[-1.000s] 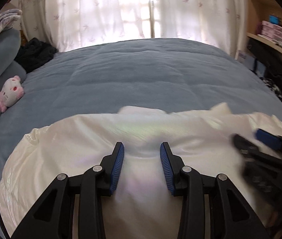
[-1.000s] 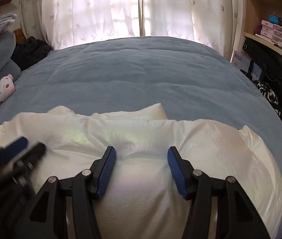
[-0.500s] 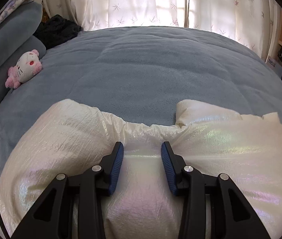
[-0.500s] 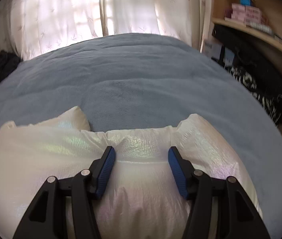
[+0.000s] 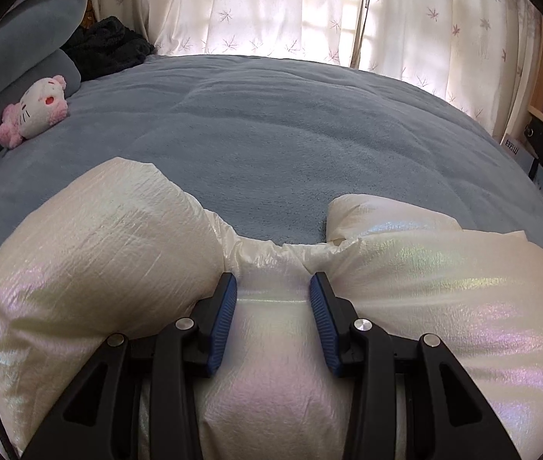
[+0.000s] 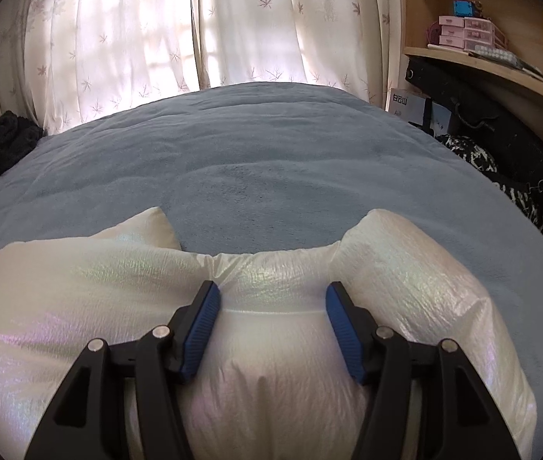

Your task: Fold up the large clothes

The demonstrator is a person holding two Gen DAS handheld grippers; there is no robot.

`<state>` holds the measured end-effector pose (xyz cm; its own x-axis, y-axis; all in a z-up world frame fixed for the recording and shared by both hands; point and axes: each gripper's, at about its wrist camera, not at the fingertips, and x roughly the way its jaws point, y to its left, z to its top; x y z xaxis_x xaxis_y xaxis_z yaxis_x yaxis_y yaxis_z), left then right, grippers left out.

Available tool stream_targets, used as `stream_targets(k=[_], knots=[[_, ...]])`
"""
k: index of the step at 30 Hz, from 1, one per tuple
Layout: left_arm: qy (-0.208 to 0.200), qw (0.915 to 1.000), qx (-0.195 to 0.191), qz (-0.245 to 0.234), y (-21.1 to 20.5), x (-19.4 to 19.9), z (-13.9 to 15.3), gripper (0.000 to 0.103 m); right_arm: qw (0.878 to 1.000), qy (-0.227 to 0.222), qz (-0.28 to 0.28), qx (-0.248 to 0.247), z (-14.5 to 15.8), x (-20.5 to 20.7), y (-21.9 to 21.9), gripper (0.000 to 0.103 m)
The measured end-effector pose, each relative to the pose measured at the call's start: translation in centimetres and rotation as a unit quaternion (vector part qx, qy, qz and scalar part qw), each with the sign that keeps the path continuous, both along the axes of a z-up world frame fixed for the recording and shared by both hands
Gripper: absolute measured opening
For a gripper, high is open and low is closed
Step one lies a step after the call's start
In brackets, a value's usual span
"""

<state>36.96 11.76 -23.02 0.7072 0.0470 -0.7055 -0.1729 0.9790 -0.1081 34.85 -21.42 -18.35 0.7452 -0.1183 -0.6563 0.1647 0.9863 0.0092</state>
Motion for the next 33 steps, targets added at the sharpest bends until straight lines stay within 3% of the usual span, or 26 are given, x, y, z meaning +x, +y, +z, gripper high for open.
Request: stream_targets(k=[14, 33], knots=[[-0.006, 0.9996, -0.028, -0.005, 0.9, 0.9, -1.0, 0.038, 0.998, -0.007, 0.01, 0.057, -1.0, 0.8, -1.2, 0.059], [-0.008, 0.9983, -0.057, -0.006, 1.7, 1.3, -1.5, 0.038, 0.997, -0.006, 0.013, 0.082, -1.3, 0.9, -1.6, 0.06]])
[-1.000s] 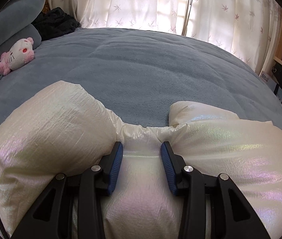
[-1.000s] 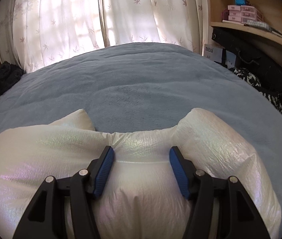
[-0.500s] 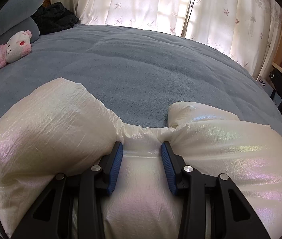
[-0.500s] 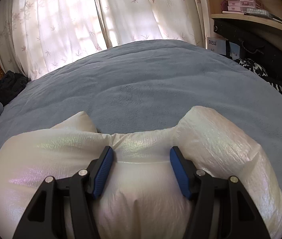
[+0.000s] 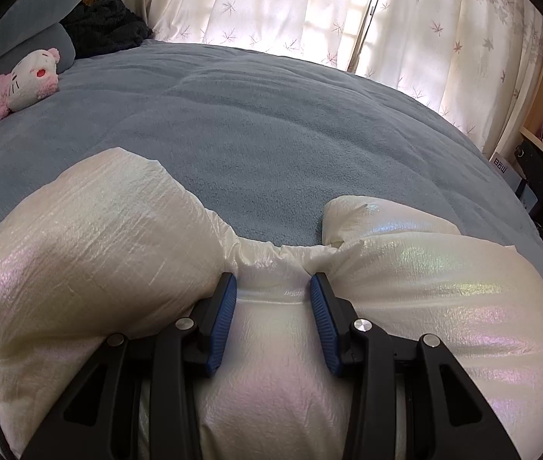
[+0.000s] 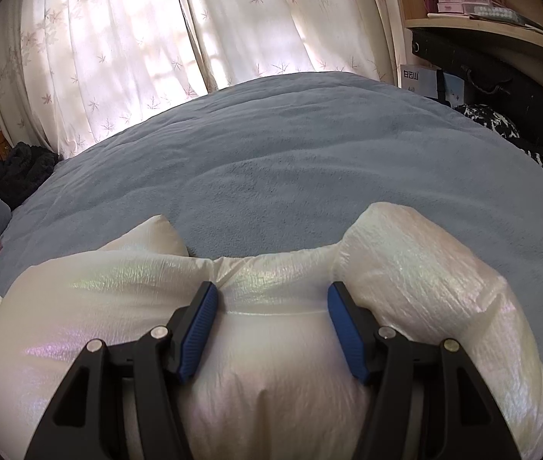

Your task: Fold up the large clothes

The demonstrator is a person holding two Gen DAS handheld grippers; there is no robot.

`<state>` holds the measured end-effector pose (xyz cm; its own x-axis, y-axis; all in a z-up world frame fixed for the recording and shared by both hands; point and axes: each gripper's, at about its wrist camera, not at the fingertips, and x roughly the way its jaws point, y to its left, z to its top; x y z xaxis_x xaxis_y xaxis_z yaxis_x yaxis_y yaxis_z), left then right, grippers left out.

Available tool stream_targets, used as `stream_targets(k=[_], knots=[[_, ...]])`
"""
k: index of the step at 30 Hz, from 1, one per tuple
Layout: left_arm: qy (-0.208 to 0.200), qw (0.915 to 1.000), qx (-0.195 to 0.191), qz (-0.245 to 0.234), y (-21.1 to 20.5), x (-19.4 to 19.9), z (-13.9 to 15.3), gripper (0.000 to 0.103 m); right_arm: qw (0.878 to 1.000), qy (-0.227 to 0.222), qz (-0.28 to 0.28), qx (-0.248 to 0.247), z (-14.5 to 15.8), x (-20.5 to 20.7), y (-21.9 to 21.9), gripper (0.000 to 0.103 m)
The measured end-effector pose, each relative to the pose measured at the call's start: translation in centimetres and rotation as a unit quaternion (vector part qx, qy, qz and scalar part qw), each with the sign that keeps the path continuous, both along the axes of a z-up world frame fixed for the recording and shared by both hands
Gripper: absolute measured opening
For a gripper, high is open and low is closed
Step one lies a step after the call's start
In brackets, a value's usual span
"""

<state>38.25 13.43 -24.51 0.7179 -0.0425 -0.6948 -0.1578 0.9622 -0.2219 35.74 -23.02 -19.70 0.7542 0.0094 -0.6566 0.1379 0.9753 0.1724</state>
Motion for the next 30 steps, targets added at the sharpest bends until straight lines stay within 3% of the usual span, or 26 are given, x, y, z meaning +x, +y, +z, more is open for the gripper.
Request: stream_targets(k=[9, 16, 20, 27, 30], knots=[[0.0, 0.9989, -0.042, -0.02, 1.4, -0.1, 0.2, 0.039, 0.999, 0.001, 0.009, 0.031, 0.0, -0.1, -0.8, 0.061], [-0.006, 0.9953, -0.084, -0.049, 2.8, -0.2, 0.1, 0.039, 0.992, -0.014, 0.041, 0.116, -0.3, -0.5, -3.1, 0.061], [-0.01, 0.9939, -0.097, -0.051, 3.1, -0.2, -0.1, 0.038, 0.99, -0.019, 0.047, 0.133, -0.4, -0.6, -3.4, 0.061], [0.004, 0.9951, -0.088, -0.046, 2.9, 0.0, 0.4, 0.038, 0.993, 0.002, 0.041, 0.11, -0.2, -0.1, -2.6, 0.062], [0.011, 0.9994, -0.016, -0.028, 1.7, -0.5, 2.1, 0.039, 0.996, 0.042, 0.036, 0.068, 0.4, 0.4, -1.6, 0.063]])
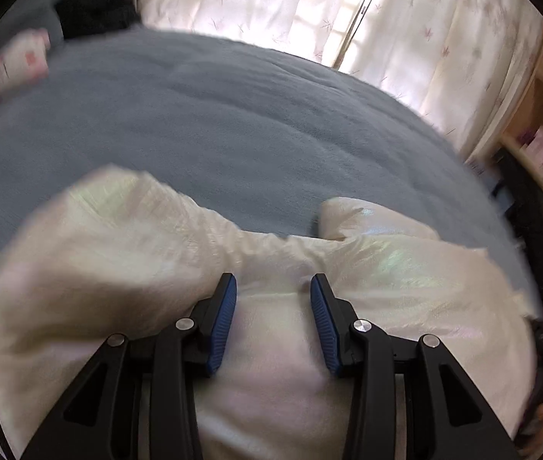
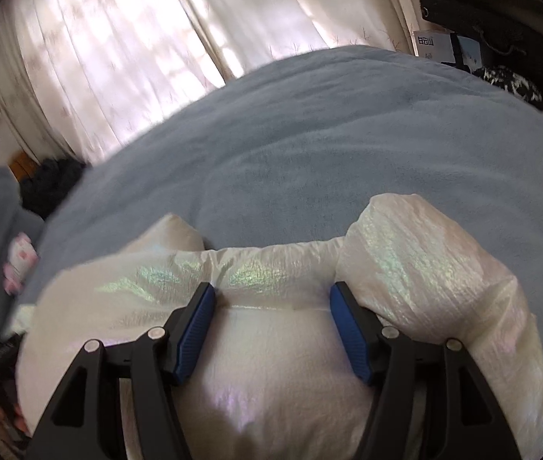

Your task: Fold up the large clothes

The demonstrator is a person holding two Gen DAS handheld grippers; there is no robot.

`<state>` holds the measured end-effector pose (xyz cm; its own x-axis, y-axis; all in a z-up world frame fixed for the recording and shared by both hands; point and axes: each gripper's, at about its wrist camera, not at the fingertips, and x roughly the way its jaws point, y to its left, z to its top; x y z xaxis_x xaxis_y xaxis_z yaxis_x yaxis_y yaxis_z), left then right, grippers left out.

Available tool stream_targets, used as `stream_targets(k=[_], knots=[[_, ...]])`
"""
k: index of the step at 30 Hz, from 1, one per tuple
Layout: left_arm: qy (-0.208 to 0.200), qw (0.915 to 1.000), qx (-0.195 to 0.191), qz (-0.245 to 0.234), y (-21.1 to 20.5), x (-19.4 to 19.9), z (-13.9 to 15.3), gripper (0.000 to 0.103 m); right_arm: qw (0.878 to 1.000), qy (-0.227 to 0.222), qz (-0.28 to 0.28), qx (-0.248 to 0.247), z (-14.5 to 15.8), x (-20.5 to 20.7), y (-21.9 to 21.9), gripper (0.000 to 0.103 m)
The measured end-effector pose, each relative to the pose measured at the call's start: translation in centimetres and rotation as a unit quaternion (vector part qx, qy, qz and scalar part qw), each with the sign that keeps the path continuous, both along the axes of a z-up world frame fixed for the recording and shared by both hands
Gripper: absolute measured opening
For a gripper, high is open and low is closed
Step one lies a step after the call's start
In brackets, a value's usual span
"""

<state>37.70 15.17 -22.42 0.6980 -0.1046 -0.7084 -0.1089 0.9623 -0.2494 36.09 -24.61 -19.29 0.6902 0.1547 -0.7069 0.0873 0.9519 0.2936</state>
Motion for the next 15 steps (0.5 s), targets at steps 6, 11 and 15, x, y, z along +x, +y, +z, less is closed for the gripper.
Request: stream_targets(k=[6, 11, 15], knots=[[-0.019, 0.9987, 0.047, 0.005, -0.7, -3.3, 5.0, 0.051, 0.998, 0.049, -0.032, -0.029, 3.1, -1.4, 2.1, 0.064], [-0.032, 0.9986, 0.042, -0.004, -1.2, -7.8, 9.4, 0.059, 0.999, 0.04, -0.021, -0.02, 6.6, -5.2, 4.6, 0.063], [-0.043, 0.9982, 0.039, -0.016, -1.6, -11.9, 12.0, 0.066, 0.999, 0.03, 0.001, 0.012, 8.8, -8.2, 6.4, 0.063]])
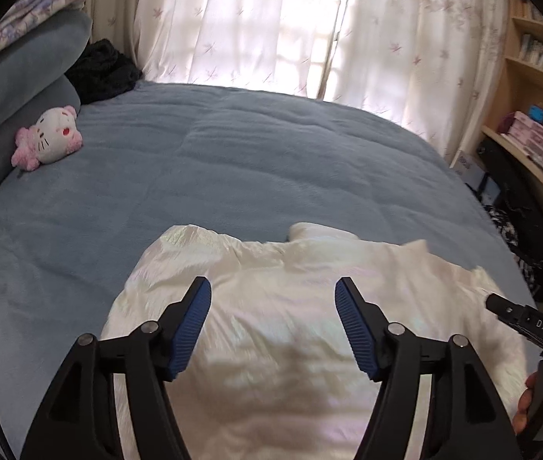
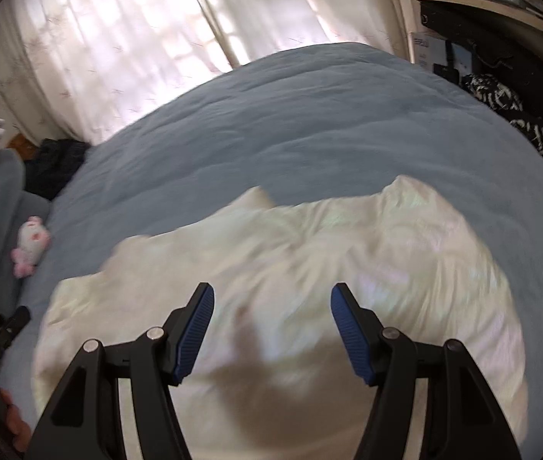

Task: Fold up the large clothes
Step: 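Open both grippers and lift them off the folded jacket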

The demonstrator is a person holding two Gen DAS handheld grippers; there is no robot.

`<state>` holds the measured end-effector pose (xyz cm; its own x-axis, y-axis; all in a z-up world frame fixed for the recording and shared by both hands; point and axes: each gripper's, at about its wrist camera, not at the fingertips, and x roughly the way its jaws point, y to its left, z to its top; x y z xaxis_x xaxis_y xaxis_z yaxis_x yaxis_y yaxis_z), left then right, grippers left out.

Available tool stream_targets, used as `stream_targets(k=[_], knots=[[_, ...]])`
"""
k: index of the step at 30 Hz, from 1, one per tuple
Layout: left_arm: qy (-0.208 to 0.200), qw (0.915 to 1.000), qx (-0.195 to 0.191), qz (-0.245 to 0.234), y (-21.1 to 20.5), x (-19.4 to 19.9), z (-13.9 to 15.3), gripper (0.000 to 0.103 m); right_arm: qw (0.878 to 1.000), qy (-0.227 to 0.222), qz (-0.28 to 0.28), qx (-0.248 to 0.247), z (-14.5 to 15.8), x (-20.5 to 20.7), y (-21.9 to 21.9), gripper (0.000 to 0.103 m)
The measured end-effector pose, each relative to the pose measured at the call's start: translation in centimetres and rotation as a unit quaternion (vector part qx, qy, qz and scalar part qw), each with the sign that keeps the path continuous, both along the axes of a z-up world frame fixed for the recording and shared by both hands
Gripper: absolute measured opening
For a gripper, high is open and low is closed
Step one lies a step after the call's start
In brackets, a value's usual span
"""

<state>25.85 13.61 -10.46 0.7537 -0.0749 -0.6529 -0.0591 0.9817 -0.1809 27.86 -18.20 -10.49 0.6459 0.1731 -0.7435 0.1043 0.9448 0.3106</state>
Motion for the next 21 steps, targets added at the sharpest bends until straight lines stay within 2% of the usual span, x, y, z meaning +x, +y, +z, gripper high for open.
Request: stream_targets(k=[2, 6, 11, 14, 17, 21], knots=[[0.0, 1.0, -0.003, -0.003, -0.7, -2.0, 0.9, 0.067, 1.0, -0.003, 0.013, 0.017, 1.1, -1.6, 0.8, 0.063], [0.004, 0.9998, -0.013, -0.014, -1.2, -5.7, 2.3, 0.067, 0.999, -0.033, 0.03, 0.004, 3.8, -5.0, 3.1, 0.064], [-0.003, 0.9996, -0.017, -0.024, -1.3, -10.0, 2.7, 0.074, 0.997, -0.064, 0.052, 0.009, 6.5, -8.7, 5.3, 0.064], [0.007, 0.9993, -0.018, -0.033, -1.5, -12.3, 1.9, 0.075, 0.995, -0.079, 0.062, 0.006, 7.3, -10.5, 6.4, 0.064], [0.022, 0.9984, -0.038, -0.035, -1.1, -14.1, 0.5, 0.075, 0.993, -0.092, 0.072, -0.004, 7.4, -12.2, 7.7, 0.064], [0.052, 0.993, -0.098, -0.039, 0.1, -15.8, -2.6, 0.076, 0.992, -0.095, 0.08, -0.008, 6.5, -13.7, 8.7, 0.064]])
